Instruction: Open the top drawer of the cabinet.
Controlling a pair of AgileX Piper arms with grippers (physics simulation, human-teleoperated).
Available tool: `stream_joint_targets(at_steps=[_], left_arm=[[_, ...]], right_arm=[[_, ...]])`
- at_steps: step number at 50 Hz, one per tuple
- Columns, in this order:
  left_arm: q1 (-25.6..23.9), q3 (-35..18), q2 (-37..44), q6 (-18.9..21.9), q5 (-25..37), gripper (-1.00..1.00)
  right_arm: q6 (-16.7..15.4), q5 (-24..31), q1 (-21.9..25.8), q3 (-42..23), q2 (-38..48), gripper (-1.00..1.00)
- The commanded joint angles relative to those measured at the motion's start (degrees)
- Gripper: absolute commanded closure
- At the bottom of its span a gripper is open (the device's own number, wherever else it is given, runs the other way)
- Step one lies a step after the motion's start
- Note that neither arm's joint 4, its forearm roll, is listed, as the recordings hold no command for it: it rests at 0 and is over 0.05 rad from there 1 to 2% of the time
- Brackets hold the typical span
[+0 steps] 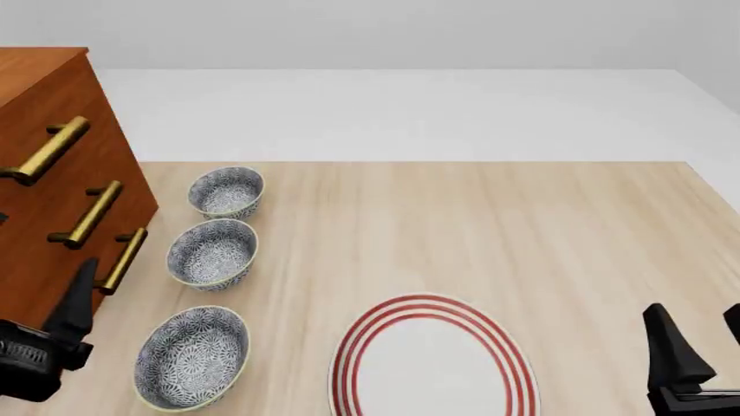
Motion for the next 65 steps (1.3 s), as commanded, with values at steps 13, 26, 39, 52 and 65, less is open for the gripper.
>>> stream_joint_targets(at_steps=[13,26,39,52,65], left_arm=[[2.68,-0.65,7.0,7.02,-5.87,-1.0],[4.54,-0.82,9.13,10.49,-7.65,-1.0],[5.9,-0.38,13.93,14.54,-12.16,-1.0],[6.91,-0.8,19.04,17.37,-16.21,-1.0],[8.2,-0.53,23.53,20.26,-20.61,-1.0]], right_arm=[[0.0,0.0,0.0,0.0,0.0,-1.0],[0.0,0.0,0.0,0.0,0.0,-1.0],[0.0,0.0,0.0,0.0,0.0,-1.0],[0.0,0.0,0.0,0.0,0.0,-1.0],[0.0,0.0,0.0,0.0,0.0,-1.0]])
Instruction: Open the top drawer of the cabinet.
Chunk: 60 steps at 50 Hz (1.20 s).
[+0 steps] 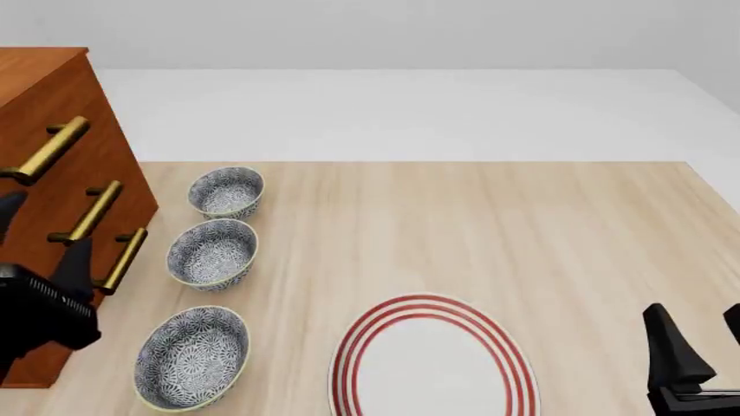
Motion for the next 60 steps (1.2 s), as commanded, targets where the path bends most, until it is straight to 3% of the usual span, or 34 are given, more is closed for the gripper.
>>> stream_joint_targets(at_steps=[1,21,60], left_arm=[[1.07,-0.62,3.24,2.04,-2.45,-1.0],[2.49,-1.94,6.98,5.03,-4.86,-1.0],[5.1,-5.87,14.27,6.18,-8.28,-1.0]], right_arm=[[0.0,0.0,0.0,0.0,0.0,-1.0],[0.0,0.0,0.0,0.0,0.0,-1.0],[0.0,0.0,0.0,0.0,0.0,-1.0]])
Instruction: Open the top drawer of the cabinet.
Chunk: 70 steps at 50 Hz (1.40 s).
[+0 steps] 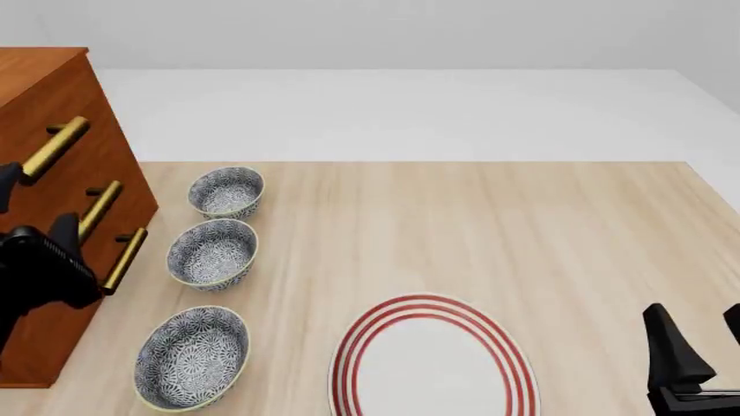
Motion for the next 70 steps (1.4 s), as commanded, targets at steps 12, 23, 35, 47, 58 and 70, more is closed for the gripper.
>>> stream_joint_targets(at_steps=[12,23,35,47,58,70], left_arm=[[1.17,-1.22,3.07,0.5,-1.45,-1.0],[0.91,-2.47,2.35,0.27,0.31,-1.0],[1.44,-3.36,4.05,-0.64,-0.04,-1.0],[1.72,-3.96,4.96,-0.3,0.08,-1.0],[1.54,-4.3,6.51,0.04,-0.45,-1.0],[1.75,-4.35,6.76,0.47,-0.08,-1.0]], right_arm=[[0.0,0.0,0.0,0.0,0.0,-1.0],[0.0,0.0,0.0,0.0,0.0,-1.0],[0.0,0.0,0.0,0.0,0.0,-1.0],[0.0,0.0,0.0,0.0,0.0,-1.0],[0.0,0.0,0.0,0.0,0.0,-1.0],[0.0,0.0,0.0,0.0,0.0,-1.0]])
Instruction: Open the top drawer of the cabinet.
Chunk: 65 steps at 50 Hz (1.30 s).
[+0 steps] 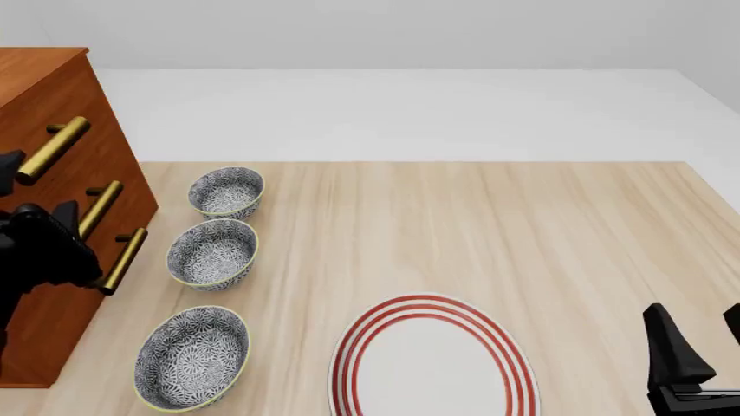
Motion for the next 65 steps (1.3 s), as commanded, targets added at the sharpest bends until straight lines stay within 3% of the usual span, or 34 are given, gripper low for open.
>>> stream_joint_targets(at_steps=[1,63,64,65], left_arm=[[0.27,-0.16,0.62,0.27,0.11,-1.0],[2.44,-2.6,5.17,-0.24,-0.97,-1.0],[2.38,-2.42,5.05,-0.09,-1.3,1.0],[2.39,-2.36,5.24,0.02,-1.49,1.0]], right_arm=[[0.0,0.0,0.0,0.0,0.0,-1.0],[0.0,0.0,0.0,0.0,0.0,-1.0],[0.0,0.0,0.0,0.0,0.0,-1.0],[0.0,0.0,0.0,0.0,0.0,-1.0]])
